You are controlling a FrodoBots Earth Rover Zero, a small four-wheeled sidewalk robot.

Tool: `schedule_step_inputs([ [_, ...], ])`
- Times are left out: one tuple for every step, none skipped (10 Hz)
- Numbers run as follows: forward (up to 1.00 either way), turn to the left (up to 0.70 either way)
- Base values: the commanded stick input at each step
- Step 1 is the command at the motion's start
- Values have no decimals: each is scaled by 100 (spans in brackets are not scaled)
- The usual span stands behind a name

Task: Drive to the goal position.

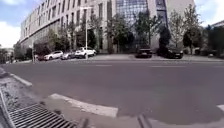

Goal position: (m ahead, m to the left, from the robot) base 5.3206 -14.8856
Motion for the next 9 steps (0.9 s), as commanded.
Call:
schedule_step_inputs([
  [70, 9],
  [70, 4],
  [70, -2],
  [70, -14],
  [70, -14],
  [70, -14],
  [70, -14],
  [70, -14],
  [70, -14],
])
